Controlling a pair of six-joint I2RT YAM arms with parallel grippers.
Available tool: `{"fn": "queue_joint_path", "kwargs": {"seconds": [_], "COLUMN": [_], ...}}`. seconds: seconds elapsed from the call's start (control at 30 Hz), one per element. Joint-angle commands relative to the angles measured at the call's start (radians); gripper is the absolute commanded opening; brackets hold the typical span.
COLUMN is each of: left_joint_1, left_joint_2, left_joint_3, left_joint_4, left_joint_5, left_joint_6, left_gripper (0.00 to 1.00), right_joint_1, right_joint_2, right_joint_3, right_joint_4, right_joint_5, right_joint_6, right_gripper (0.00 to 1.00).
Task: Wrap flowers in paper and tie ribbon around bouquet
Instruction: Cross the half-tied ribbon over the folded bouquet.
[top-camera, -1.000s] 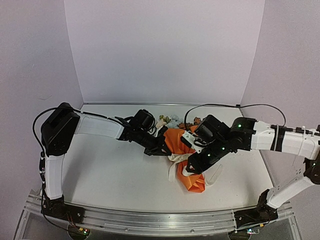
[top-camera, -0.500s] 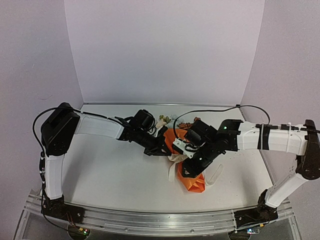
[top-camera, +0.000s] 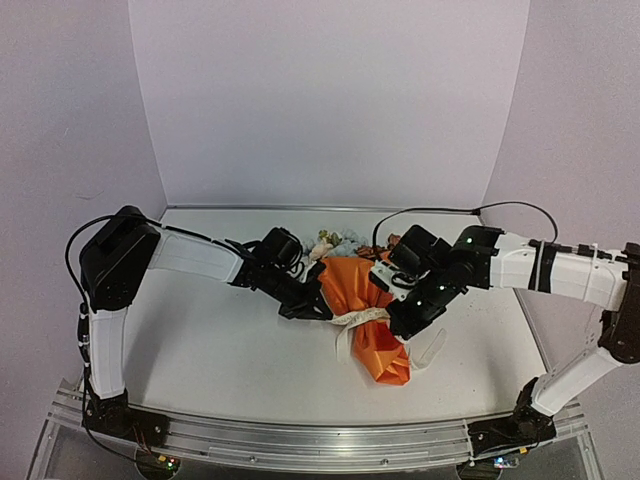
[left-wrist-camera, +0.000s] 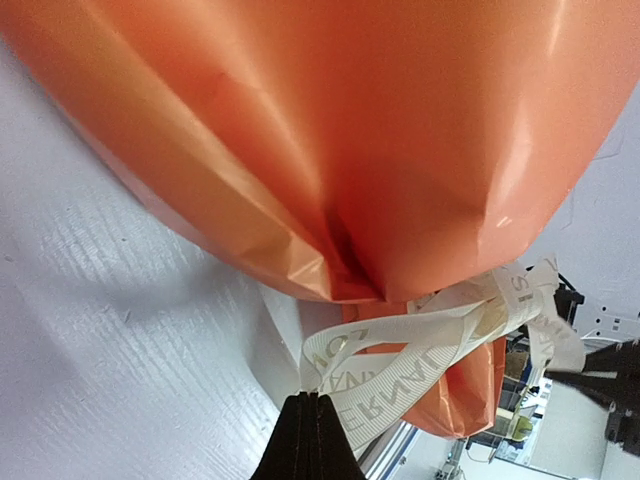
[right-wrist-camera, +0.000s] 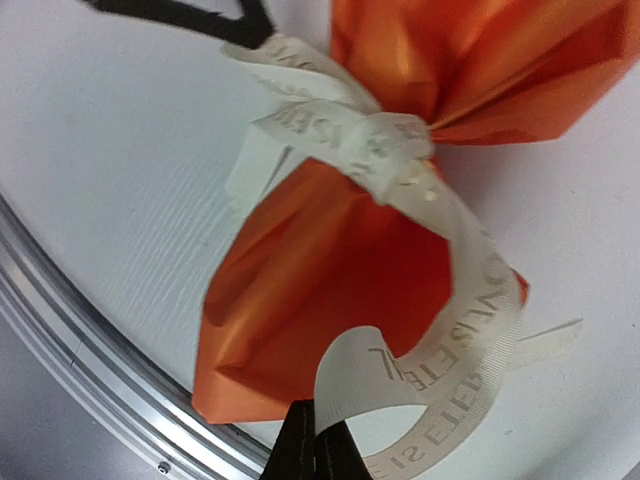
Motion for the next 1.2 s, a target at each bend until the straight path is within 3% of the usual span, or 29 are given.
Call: {"fn": "queue_joint_path", "kwargs": {"seconds": [0.0,0.3,0.47,0.73,0.97,1.17], "left_joint_1": [0.013,0.025,0.040,0.075,0.116,0.132], "left_joint_2": [-0.070,-0.074,-0.076,-0.098,-0.169,-0.230], "left_joint_3": [-0.019,-0.025,-0.026,-0.049,-0.106,-0.130], "left_joint_4": [0.037,0.053,0.052,0.043,0.001,-0.079], "left_joint_5": [-0.009,-0.007,0.001,0.010,0.000,-0.073], "left_joint_6": [0.009,0.013,0.021,0.040,0.077,0.134], "left_gripper": [0.00,0.00,0.00,0.00,0.00,0.00], "right_joint_1": [-0.083,-0.185,-0.203,-0.187,-0.080,-0.084], "right_joint_2": [-0.015,0.113,0.188,0.247,0.222,0.190], "right_joint_3": [0.037,-0.071,-0.119,-0.182,-0.115,-0.007], "right_joint_4": [-0.027,0.248,0.384,0.549,0.544,0.385], "right_joint_5": [0.062,0.112,0.043,-0.056,0.022,-0.007], "right_joint_6": [0.041,0.084,0.134,0.385,0.547,0.471], "right_gripper": [0.00,0.00,0.00,0.00,0.00,0.00]}}
